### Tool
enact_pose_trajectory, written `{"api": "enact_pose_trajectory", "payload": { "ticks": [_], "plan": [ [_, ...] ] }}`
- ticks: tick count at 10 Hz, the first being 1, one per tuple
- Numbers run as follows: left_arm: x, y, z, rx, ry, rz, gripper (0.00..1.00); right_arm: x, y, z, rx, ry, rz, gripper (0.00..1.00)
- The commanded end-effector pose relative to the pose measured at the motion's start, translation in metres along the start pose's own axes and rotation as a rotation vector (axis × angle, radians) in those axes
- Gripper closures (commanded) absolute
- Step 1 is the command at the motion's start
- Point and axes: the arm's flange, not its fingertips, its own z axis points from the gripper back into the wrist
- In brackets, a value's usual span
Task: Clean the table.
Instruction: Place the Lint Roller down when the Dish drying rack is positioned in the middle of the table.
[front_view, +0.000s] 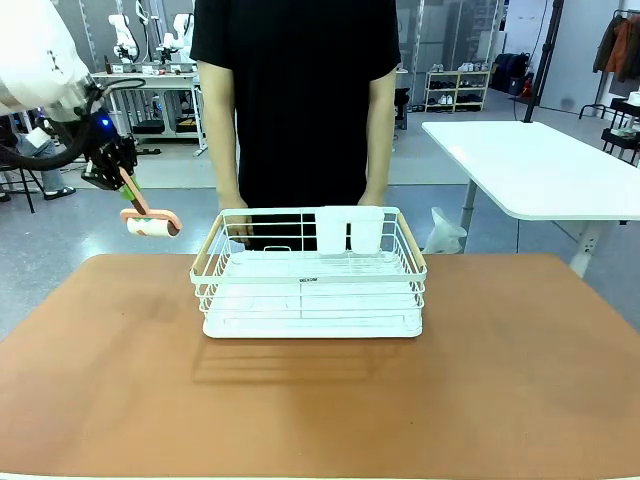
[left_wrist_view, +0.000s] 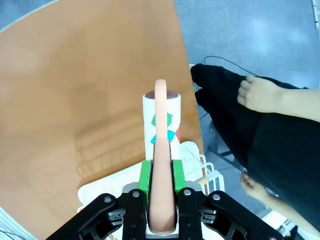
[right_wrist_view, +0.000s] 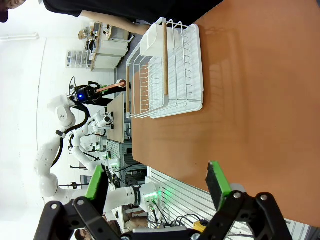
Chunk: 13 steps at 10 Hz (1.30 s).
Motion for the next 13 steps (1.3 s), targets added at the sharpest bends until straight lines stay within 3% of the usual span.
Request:
{"api": "enact_pose_trajectory", "payload": {
  "ticks": [1,5,6,8,13],
  "plan": [
    [-0.003,0.006,-0.022,-0.038,-0.021,0.018,0.79,-0.001,0.004,0.001,0.014,-0.007,0.005,0.00],
    [0.000,0.016,-0.055,-0.074,-0.061,0.101,0.79,-0.001,0.004,0.001,0.014,-0.007,0.005,0.00],
    [0.005,0.019,-0.064,-0.034,-0.069,0.138,0.79,-0.001,0.004,0.001,0.014,-0.007,0.005,0.00],
    [0.007,0.017,-0.059,-0.036,-0.039,0.077,0.79,-0.001,0.004,0.001,0.014,-0.007,0.005,0.00],
    [0.007,0.017,-0.059,-0.036,-0.039,0.077,0.79,-0.001,0.004,0.001,0.014,-0.007,0.005,0.00]
  ]
}}
